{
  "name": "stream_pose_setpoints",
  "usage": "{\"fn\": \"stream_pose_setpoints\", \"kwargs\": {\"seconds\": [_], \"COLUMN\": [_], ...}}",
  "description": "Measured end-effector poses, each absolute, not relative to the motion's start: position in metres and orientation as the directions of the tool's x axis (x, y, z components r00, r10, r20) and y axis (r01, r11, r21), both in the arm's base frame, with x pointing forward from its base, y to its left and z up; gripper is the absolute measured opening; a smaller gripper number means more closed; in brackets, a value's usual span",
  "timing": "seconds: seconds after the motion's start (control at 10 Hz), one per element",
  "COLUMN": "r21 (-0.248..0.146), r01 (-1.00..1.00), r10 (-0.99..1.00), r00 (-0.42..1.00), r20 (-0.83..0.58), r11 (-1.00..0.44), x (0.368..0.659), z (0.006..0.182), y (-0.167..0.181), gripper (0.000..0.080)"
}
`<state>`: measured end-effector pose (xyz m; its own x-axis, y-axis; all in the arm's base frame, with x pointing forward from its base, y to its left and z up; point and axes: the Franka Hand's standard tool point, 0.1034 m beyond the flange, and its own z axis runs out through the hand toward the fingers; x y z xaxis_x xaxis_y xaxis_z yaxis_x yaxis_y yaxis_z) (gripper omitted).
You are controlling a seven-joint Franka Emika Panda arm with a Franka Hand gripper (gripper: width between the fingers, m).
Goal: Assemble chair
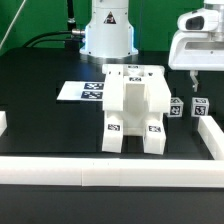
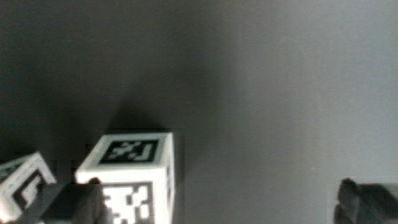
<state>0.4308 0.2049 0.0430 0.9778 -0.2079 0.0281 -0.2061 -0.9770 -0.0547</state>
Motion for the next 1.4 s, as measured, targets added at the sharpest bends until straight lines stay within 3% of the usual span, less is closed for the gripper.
{"fn": "stream_pose_setpoints", "kwargs": {"seconds": [0.4, 0.8, 1.4], "r21": [-0.052, -0.049, -0.024], "r01": [-0.198, -0.219, -0.112], "r10": [-0.199, -0.22, -0.112], "r00": [0.98, 0.975, 0.994], "r20": [0.026, 0.018, 0.011], "r11": [-0.979, -0.975, -0.993], "x": [0.43, 0.39, 0.38], "z": [0.041, 0.026, 0.022], "y": [0.205, 0.209, 0.166], "gripper": [0.0649, 0.0649, 0.0649]}}
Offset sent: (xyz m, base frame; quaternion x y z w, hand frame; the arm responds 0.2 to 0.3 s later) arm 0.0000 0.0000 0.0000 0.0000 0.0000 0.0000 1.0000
